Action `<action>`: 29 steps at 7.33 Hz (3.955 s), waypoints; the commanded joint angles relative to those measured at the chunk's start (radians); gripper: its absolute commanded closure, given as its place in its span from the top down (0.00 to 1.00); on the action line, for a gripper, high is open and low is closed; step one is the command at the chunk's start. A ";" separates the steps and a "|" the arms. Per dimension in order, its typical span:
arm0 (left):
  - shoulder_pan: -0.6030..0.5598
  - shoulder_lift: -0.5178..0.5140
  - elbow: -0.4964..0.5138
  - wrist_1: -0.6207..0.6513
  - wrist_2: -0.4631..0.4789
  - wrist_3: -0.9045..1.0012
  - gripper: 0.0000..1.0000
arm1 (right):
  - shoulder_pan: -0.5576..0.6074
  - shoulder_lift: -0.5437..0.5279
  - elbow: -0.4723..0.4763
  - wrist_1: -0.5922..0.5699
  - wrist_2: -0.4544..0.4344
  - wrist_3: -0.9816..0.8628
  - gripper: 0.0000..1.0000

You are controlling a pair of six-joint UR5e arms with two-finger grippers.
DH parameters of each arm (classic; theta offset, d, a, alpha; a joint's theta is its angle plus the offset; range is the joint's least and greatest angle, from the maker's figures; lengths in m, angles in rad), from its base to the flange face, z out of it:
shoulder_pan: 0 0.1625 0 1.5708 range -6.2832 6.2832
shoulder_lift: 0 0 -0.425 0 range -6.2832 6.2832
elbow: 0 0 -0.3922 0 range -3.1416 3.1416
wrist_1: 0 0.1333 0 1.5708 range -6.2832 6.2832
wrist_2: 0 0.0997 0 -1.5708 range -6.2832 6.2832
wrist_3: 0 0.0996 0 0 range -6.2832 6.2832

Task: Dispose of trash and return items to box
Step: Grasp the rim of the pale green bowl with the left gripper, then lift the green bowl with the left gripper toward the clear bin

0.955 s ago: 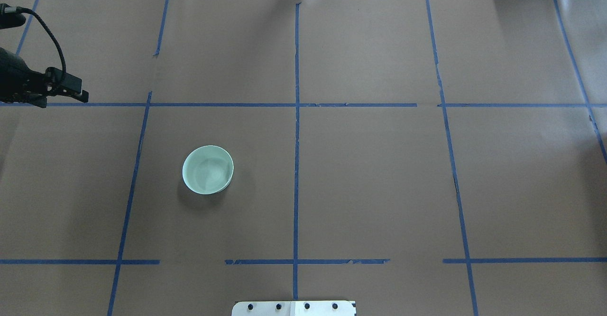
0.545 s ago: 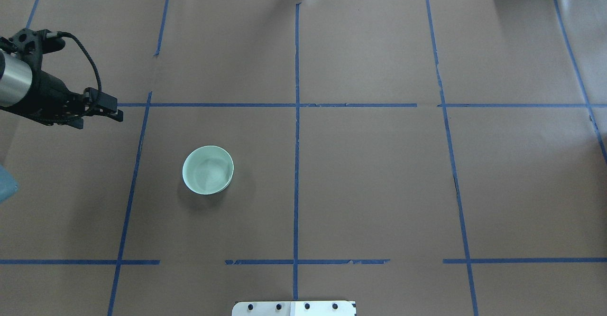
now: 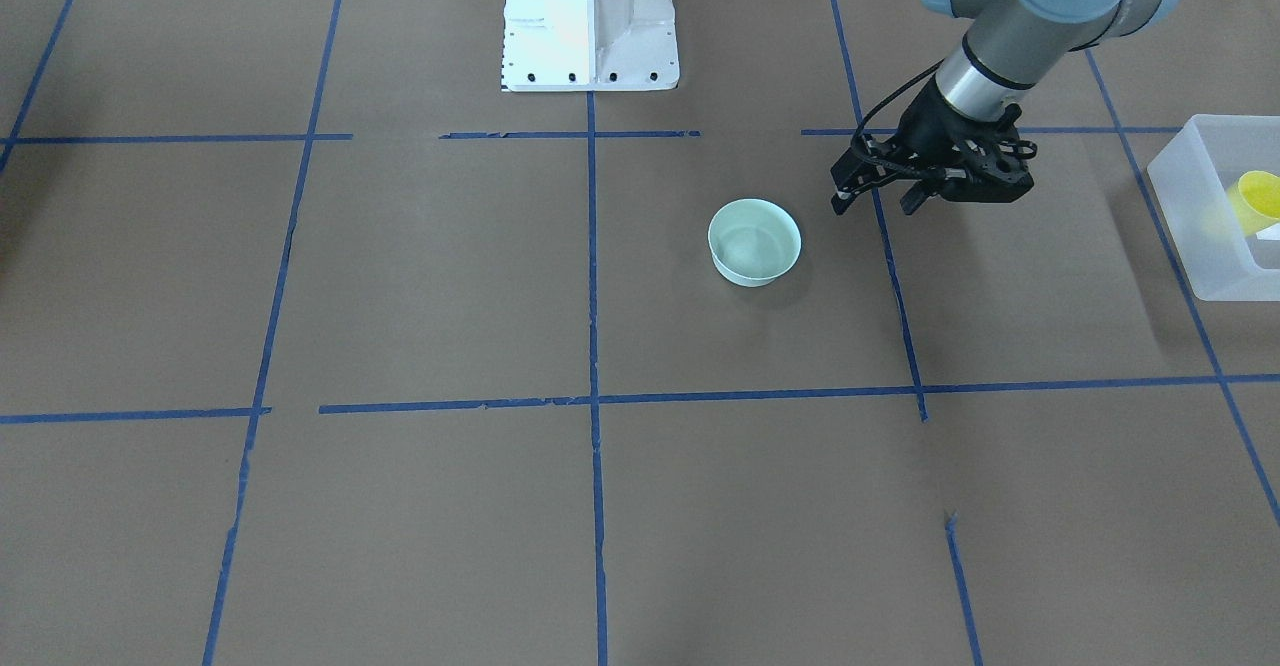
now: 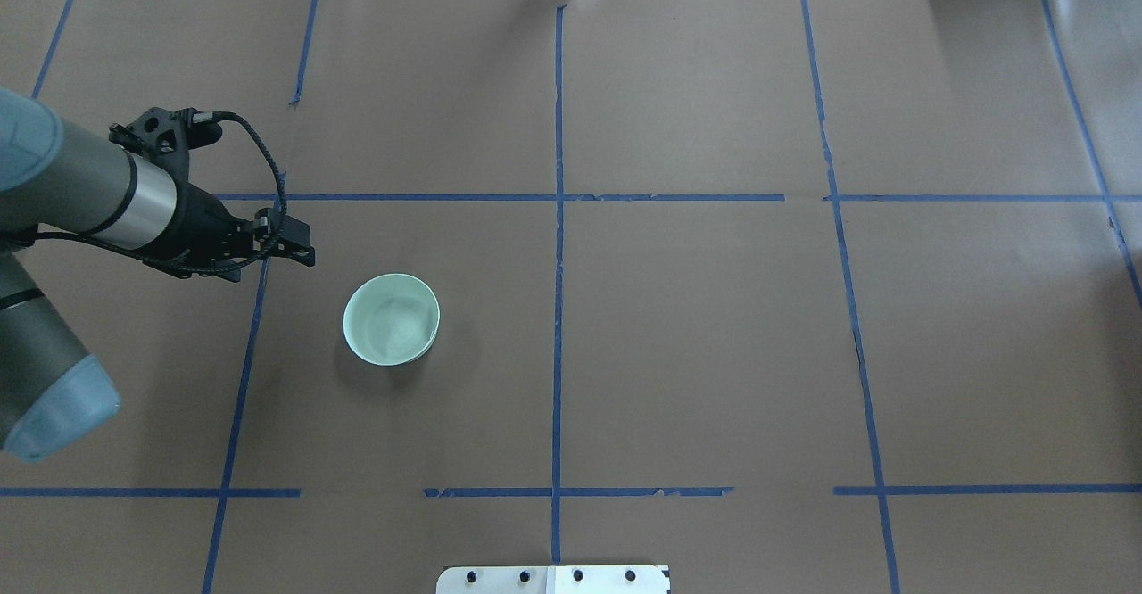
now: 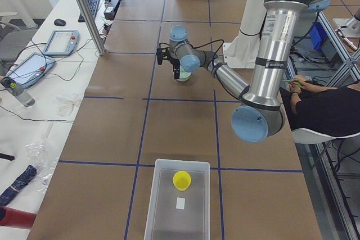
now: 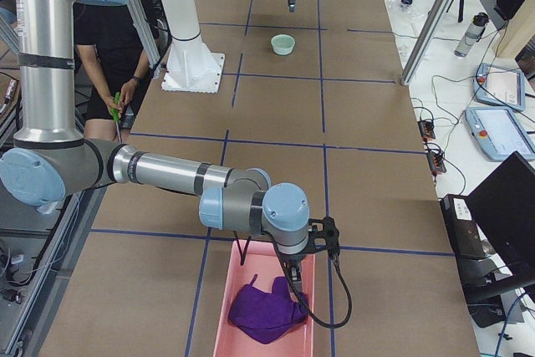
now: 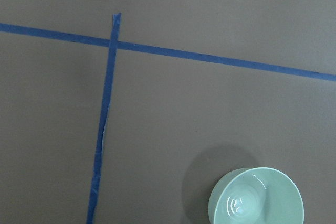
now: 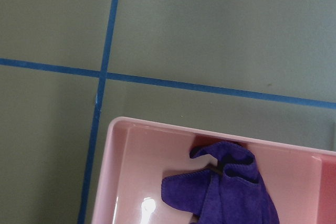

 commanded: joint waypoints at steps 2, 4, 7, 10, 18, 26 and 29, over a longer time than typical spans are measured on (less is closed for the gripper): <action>0.144 -0.072 0.100 0.000 0.140 -0.106 0.97 | -0.108 -0.001 0.081 -0.002 0.007 0.224 1.00; 0.145 -0.062 0.106 0.000 0.142 -0.106 0.92 | -0.145 -0.001 0.108 0.005 0.007 0.332 1.00; 0.162 -0.072 0.161 -0.009 0.140 -0.112 0.83 | -0.147 -0.014 0.130 0.001 0.014 0.335 1.00; 0.177 -0.068 0.206 -0.091 0.142 -0.134 0.77 | -0.147 -0.014 0.130 0.005 0.014 0.335 1.00; 0.126 0.030 -0.057 0.024 0.118 -0.160 0.00 | -0.148 -0.012 0.131 0.006 0.014 0.336 1.00; -0.353 0.070 -0.049 0.268 -0.047 0.499 0.00 | -0.194 -0.012 0.119 0.001 0.111 0.336 1.00; -0.593 0.105 0.060 0.333 -0.047 0.891 0.00 | -0.196 -0.014 0.120 0.005 0.113 0.344 1.00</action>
